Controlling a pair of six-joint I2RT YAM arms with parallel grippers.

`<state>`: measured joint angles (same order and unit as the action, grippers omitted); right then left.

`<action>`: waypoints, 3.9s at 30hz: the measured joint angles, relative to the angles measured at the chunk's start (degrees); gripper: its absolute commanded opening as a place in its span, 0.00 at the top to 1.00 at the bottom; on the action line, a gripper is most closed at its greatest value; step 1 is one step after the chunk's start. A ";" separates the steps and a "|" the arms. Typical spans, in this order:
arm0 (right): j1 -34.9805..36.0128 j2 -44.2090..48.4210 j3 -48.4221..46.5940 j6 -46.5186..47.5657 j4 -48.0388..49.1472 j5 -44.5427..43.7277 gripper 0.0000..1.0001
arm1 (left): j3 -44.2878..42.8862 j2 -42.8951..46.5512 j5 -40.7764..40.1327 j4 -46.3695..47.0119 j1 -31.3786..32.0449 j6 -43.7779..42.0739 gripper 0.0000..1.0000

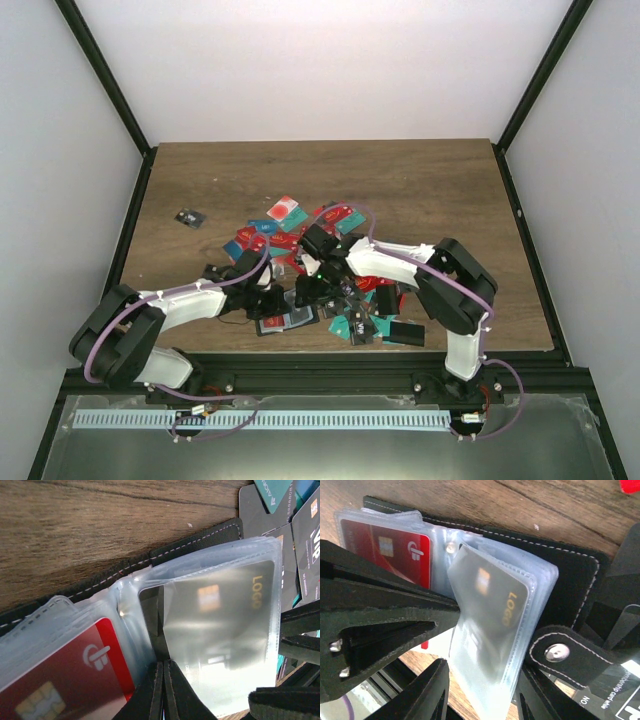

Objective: Put the credit cards into the card holder
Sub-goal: Insert the credit card into the card holder.

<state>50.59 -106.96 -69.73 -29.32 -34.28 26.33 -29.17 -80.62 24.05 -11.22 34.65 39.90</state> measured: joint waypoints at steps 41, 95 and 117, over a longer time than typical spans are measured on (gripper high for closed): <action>3.41 -2.49 -8.55 -0.13 -8.39 -9.01 0.60 | -0.94 -0.70 0.09 -1.03 0.07 -2.08 0.96; 3.19 -7.43 -9.05 2.29 4.98 10.51 0.52 | -3.63 26.53 -14.56 -26.77 -0.26 5.31 0.77; 0.83 -3.28 -3.56 1.22 3.13 0.83 0.52 | 2.32 15.08 -9.66 -12.20 -0.26 4.50 0.87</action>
<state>51.42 -110.24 -73.30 -28.10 -31.16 27.16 -26.85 -65.54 14.39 -23.42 34.39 44.40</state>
